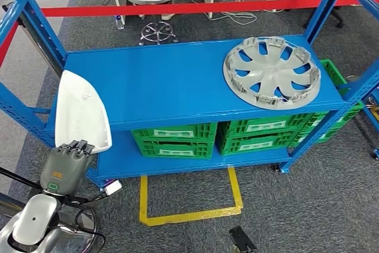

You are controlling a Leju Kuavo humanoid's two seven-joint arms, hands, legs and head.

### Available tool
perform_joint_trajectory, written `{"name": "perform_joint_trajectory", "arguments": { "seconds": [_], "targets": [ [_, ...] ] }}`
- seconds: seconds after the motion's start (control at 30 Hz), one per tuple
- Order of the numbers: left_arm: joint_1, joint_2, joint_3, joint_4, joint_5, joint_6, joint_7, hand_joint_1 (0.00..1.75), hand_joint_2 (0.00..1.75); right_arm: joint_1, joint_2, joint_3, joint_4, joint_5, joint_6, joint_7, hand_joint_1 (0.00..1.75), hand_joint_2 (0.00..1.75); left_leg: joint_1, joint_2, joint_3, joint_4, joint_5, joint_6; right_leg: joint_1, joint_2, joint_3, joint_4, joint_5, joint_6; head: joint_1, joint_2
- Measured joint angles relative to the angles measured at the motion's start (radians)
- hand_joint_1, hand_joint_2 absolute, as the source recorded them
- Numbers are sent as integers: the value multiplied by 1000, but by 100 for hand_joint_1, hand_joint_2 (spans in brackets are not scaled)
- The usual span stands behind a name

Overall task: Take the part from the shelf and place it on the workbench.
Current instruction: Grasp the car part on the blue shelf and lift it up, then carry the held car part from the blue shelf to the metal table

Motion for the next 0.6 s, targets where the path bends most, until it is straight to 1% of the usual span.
{"name": "perform_joint_trajectory", "arguments": {
  "seconds": [0.03,0.07,0.1,0.13,0.17,0.2,0.23,0.27,0.3,0.33,0.37,0.4,0.43,0.47,0.5,0.53,0.57,0.6],
  "targets": [
    [4,-2,5,-1,0,-1,-1,175,175,0,0,0,-1,-1,-2,1,0,0,2,1,-6,0,11,-5,4,1,21,-39,-9,-3,0,0],
    [8,-4,10,-2,0,-1,-2,175,175,0,0,0,-1,-2,-3,2,0,0,4,1,-11,-1,21,-11,6,2,27,-59,-7,-2,0,0],
    [13,-6,15,-3,0,-1,-5,175,175,2,0,1,-1,-3,-3,2,0,0,7,0,-17,-3,24,-16,5,2,25,-67,1,-3,1,0],
    [19,-8,22,-4,0,-1,-8,175,175,3,0,1,-1,-4,-3,3,0,0,9,-2,-25,2,12,-23,3,1,23,-71,11,-5,0,0],
    [25,-10,29,-6,0,0,-12,175,175,4,0,1,-1,-5,-3,3,0,0,11,-5,-35,26,-17,-31,-1,0,17,-76,20,-9,0,0],
    [33,-12,37,-6,0,0,-15,175,175,4,0,1,-1,-6,-2,3,0,0,14,-7,-51,73,-61,-38,-4,-1,9,-78,27,-13,-2,0],
    [40,-14,46,-7,0,0,-17,175,175,4,0,1,-1,-7,-2,3,0,0,17,-8,-70,137,-109,-45,-4,-2,-2,-74,33,-16,-3,0],
    [47,-16,54,-7,0,0,-19,175,175,5,0,1,-1,-8,-2,3,0,0,20,-9,-86,206,-147,-50,-4,-3,-14,-69,38,-17,-3,0],
    [54,-18,60,-7,0,1,-20,175,175,5,0,1,-1,-8,-1,4,0,0,24,-9,-94,259,-165,-55,-5,-5,-27,-62,42,-16,-3,0],
    [61,-19,66,-7,0,2,-20,175,175,5,0,1,-1,-8,-1,6,0,0,27,-9,-90,285,-160,-59,-6,-6,-41,-54,47,-14,-3,0],
    [68,-21,73,-7,0,2,-20,175,175,5,0,2,-1,-9,-1,9,0,0,30,-9,-71,278,-136,-63,-8,-7,-56,-44,50,-11,-3,0],
    [74,-22,80,-8,0,3,-20,175,175,4,0,2,-1,-9,-2,13,0,0,33,-9,-39,244,-107,-67,-10,-7,-71,-34,54,-7,-3,0],
    [80,-23,89,-9,0,4,-21,175,175,4,0,3,-1,-9,-2,17,0,0,36,-9,4,187,-89,-69,-12,-7,-86,-24,57,-3,-3,0],
    [86,-23,99,-13,1,4,-21,175,175,3,0,5,-1,-9,-2,22,0,0,36,-11,46,123,-85,-68,-12,-7,-98,-13,60,2,-3,0],
    [91,-23,108,-17,2,4,-20,175,175,2,1,6,-1,-9,-3,25,0,0,35,-12,76,74,-90,-64,-12,-6,-108,-5,66,8,-2,0],
    [98,-23,118,-21,3,4,-20,175,175,1,1,8,-1,-9,-3,28,0,0,32,-14,93,40,-100,-58,-11,-6,-116,-1,72,15,-2,0],
    [105,-23,127,-25,5,3,-20,175,175,1,2,9,-1,-10,-2,31,0,0,29,-15,96,27,-103,-51,-11,-5,-122,0,81,22,-2,0],
    [112,-23,135,-29,7,3,-20,175,175,1,2,9,-1,-10,-2,33,0,0,30,-15,90,23,-101,-44,-12,-4,-129,0,87,30,-2,0]
  ]
}}
